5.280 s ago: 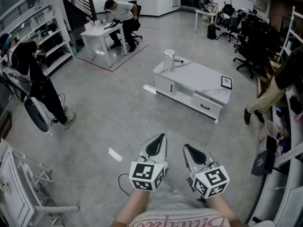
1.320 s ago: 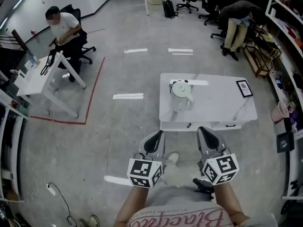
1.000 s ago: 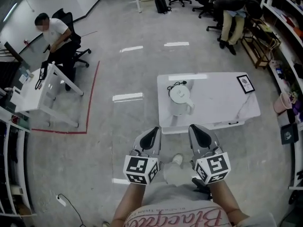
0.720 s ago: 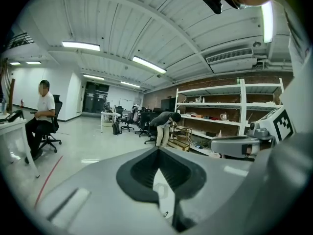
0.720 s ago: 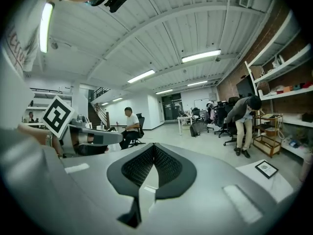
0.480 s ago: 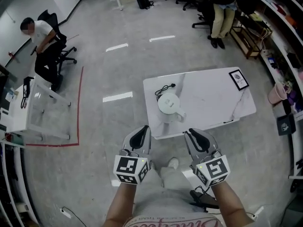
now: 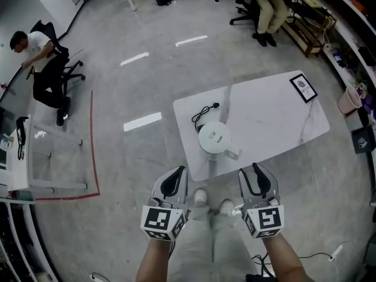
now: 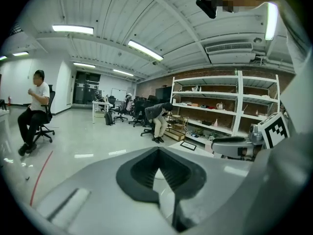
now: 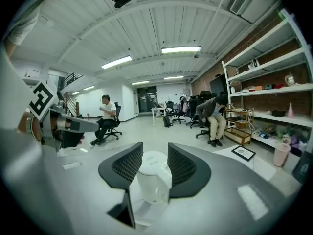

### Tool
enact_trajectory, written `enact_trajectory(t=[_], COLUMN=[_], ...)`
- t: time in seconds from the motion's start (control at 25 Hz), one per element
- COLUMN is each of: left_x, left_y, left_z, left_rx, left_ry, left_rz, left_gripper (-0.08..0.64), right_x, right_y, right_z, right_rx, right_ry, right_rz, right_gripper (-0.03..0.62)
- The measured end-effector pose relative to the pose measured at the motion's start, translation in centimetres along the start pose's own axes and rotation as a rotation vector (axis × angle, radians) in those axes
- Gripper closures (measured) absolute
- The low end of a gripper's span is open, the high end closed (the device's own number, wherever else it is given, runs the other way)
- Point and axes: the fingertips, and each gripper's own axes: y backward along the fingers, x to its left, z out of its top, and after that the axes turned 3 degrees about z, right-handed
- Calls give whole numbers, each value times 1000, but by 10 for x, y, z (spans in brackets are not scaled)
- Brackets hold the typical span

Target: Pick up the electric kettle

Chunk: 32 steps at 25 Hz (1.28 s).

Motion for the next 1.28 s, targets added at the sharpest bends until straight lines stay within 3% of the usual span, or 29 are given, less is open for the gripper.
enact_trajectory(t=[0.28,0.48,0.64,0.76,0.92,1.04,1.28], left_x=[24,28,39,44,53,59,66], left_y=[-42,-66,-86,-101,-113,-128,-154], left_z=[-50,-85,-108,-118,-139,-137,-135], left_rx=[21,103,98,60,137,90,63], left_ry=[5,18,19,33,48,36,6], left_rz=[-40,-58,-66,-86,-69,-74,-79], left_gripper=[552,552,552,552,552,552,552], right_x=[-21,-40,-51,-63,-79,-90,-99], right_y=[-52,-81,-111,-129,-147,-154,-167], right_z=[-79,-132,-165,-176,-178,-178,-176], right_rx=[76,124,147,135,90,74,94], right_ry=[-23,-70,-67,-103,-130,-138,-32], right_rz=[-105,-215,-281,-332,-395,-434,-439], right_gripper=[385,387,371,370,408,416,451])
